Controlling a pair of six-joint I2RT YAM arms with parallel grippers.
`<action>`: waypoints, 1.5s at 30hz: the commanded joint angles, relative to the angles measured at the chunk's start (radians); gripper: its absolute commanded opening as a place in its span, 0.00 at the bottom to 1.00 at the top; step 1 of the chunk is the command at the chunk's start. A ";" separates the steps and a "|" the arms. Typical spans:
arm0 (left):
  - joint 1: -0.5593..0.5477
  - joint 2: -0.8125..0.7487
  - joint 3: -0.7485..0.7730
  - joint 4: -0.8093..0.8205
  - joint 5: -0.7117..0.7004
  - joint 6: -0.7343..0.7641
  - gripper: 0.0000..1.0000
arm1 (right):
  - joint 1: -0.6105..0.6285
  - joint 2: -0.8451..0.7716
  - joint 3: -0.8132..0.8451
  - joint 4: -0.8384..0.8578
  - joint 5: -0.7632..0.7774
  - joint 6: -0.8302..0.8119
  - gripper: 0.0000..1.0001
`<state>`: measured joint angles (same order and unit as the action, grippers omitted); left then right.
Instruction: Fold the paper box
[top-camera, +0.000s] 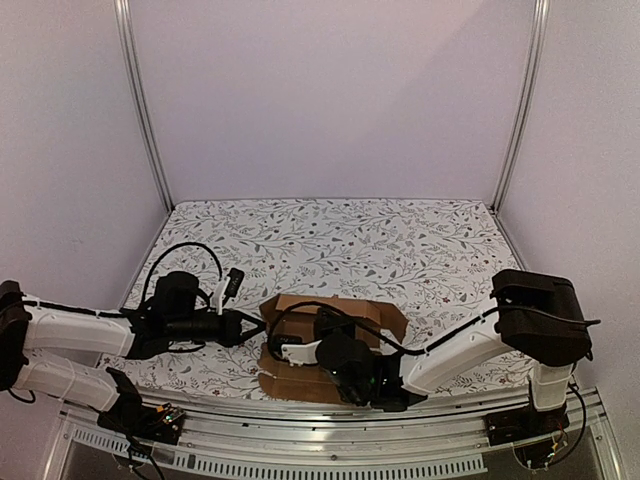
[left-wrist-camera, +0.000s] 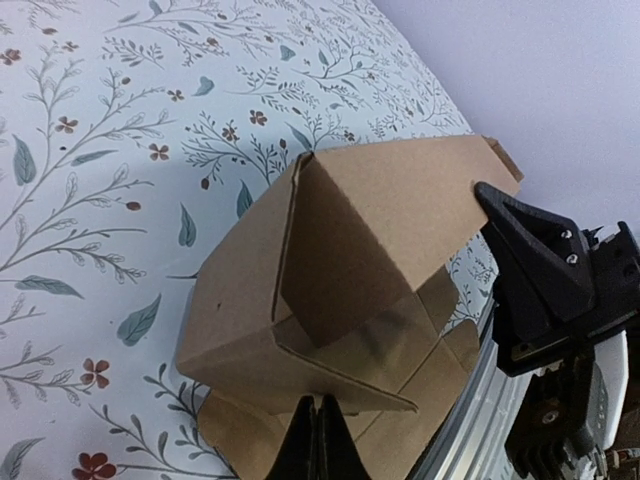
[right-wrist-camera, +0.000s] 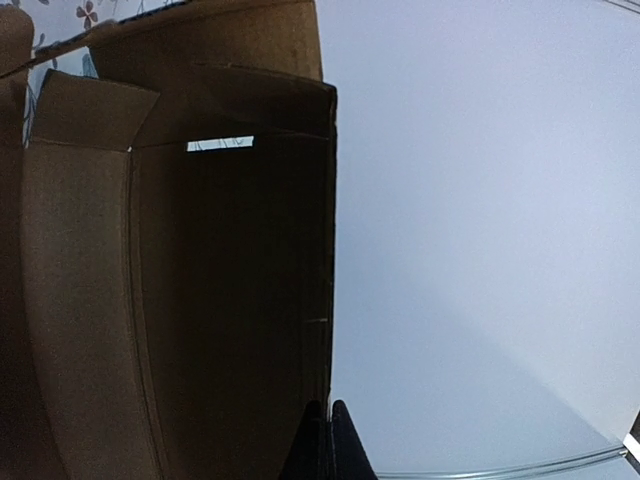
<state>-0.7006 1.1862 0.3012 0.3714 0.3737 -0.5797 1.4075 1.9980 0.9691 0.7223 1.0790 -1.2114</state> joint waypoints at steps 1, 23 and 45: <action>-0.013 -0.020 -0.005 -0.051 -0.031 0.028 0.00 | 0.008 0.038 -0.010 0.124 0.019 -0.069 0.00; -0.001 -0.027 0.112 -0.200 -0.409 0.103 0.00 | 0.011 0.045 -0.033 0.177 0.006 -0.072 0.00; -0.008 0.162 0.171 -0.102 -0.193 0.070 0.00 | 0.014 0.065 -0.027 0.178 0.007 -0.056 0.00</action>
<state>-0.6941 1.3659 0.4919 0.2504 0.1471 -0.5045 1.4136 2.0357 0.9421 0.8768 1.0859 -1.2865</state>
